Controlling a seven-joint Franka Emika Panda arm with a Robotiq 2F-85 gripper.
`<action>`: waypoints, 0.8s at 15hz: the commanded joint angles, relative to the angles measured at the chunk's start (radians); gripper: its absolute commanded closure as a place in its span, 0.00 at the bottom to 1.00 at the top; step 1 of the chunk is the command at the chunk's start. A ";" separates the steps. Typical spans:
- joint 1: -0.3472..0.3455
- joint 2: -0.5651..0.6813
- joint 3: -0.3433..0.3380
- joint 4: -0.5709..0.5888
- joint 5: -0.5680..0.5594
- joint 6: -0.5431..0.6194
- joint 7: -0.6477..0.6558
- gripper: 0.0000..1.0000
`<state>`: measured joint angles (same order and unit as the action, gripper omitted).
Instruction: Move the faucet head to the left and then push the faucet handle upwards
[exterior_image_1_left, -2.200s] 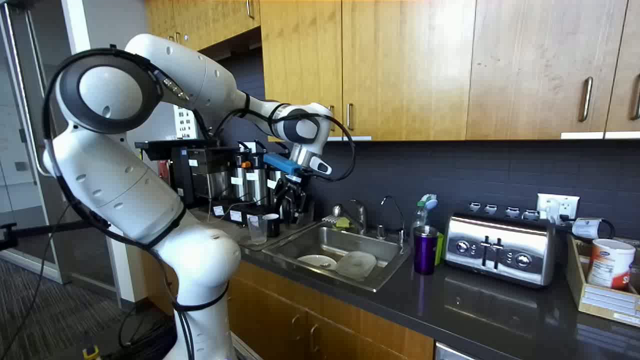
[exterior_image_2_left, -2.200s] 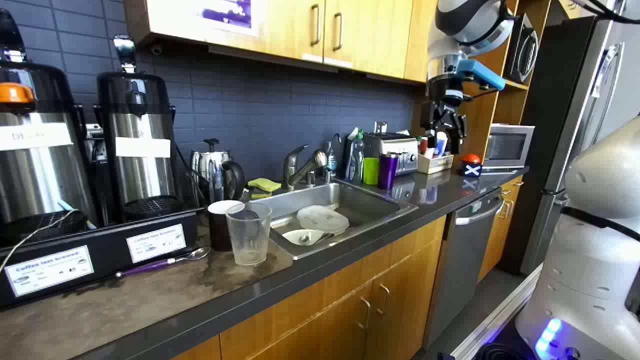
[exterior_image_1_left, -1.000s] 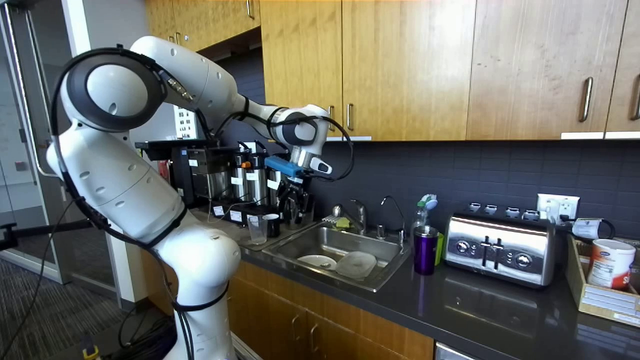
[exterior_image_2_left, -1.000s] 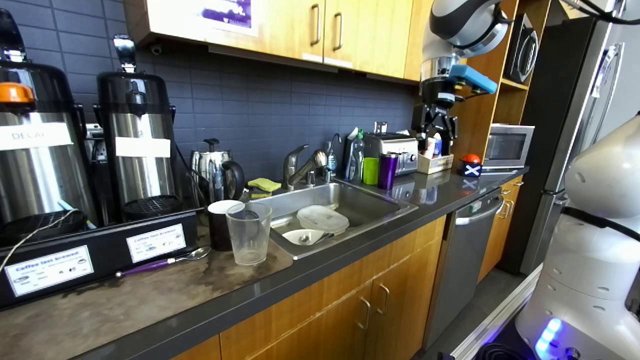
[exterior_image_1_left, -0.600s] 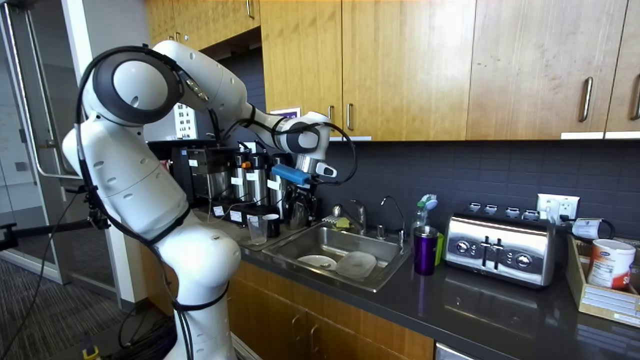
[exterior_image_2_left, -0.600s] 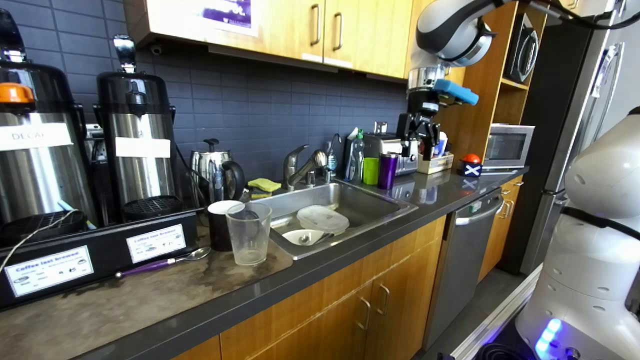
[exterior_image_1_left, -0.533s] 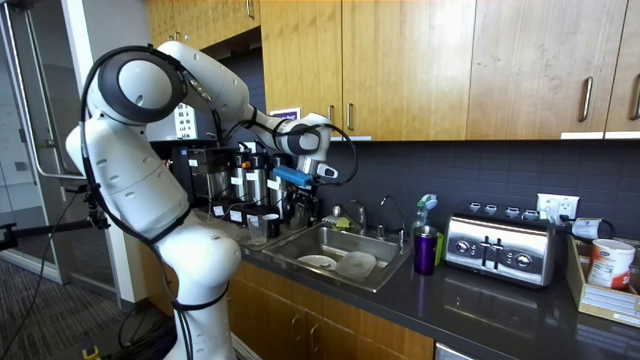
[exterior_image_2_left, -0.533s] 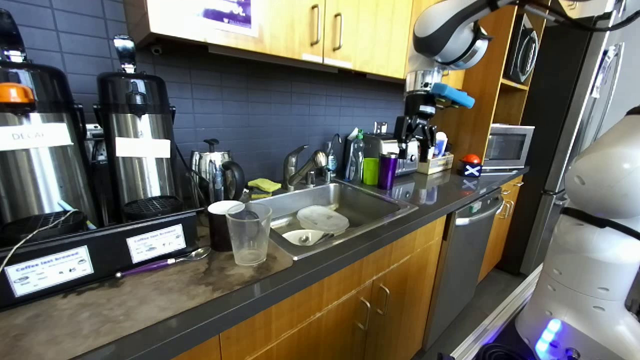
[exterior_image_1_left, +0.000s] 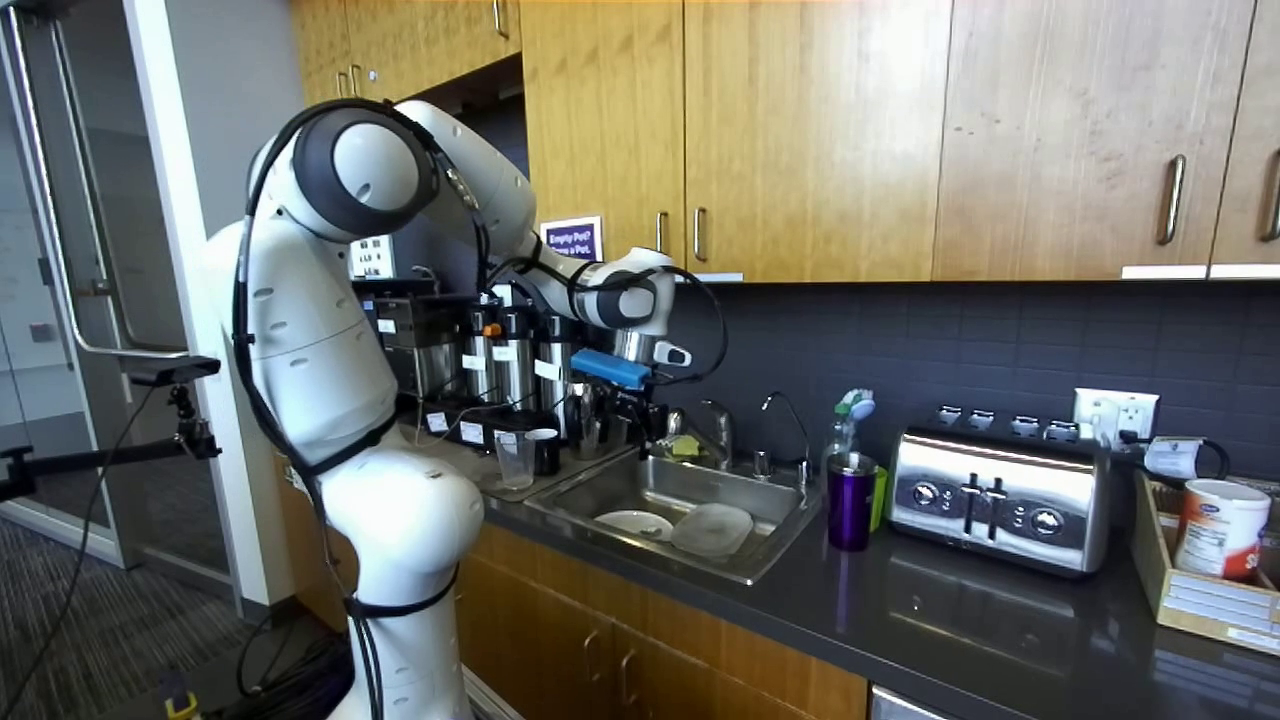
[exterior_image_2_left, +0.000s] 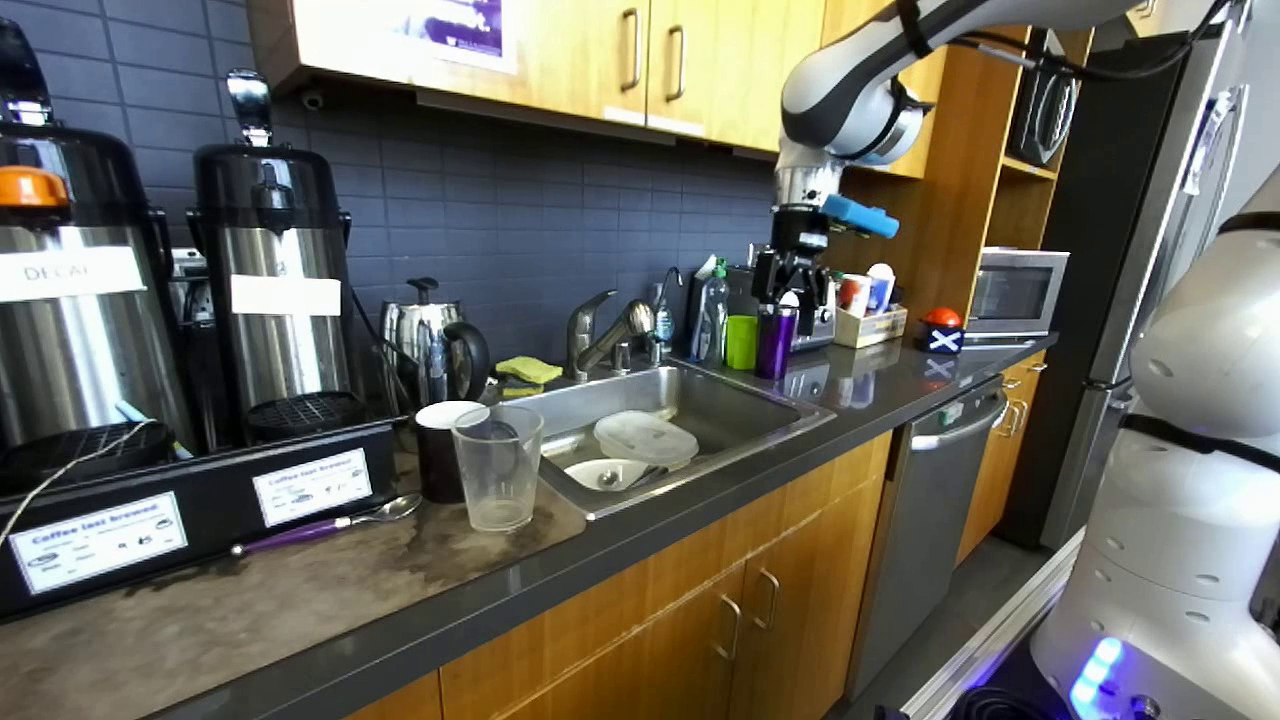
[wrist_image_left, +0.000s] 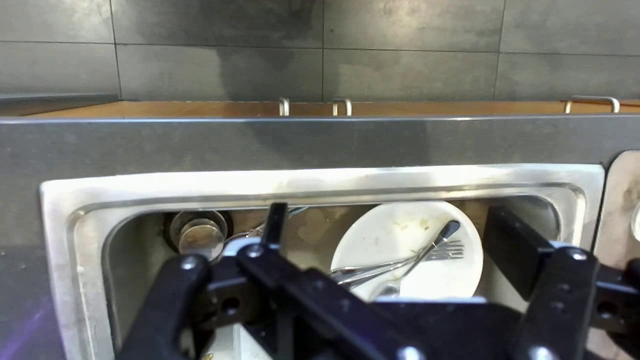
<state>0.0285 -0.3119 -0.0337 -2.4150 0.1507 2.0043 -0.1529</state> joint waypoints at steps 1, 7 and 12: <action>0.002 0.107 0.013 0.108 -0.028 0.019 -0.004 0.00; -0.005 0.256 0.017 0.287 -0.069 0.021 -0.008 0.00; -0.013 0.346 0.016 0.386 -0.057 0.083 -0.004 0.00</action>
<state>0.0280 -0.0238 -0.0222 -2.0955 0.0938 2.0494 -0.1529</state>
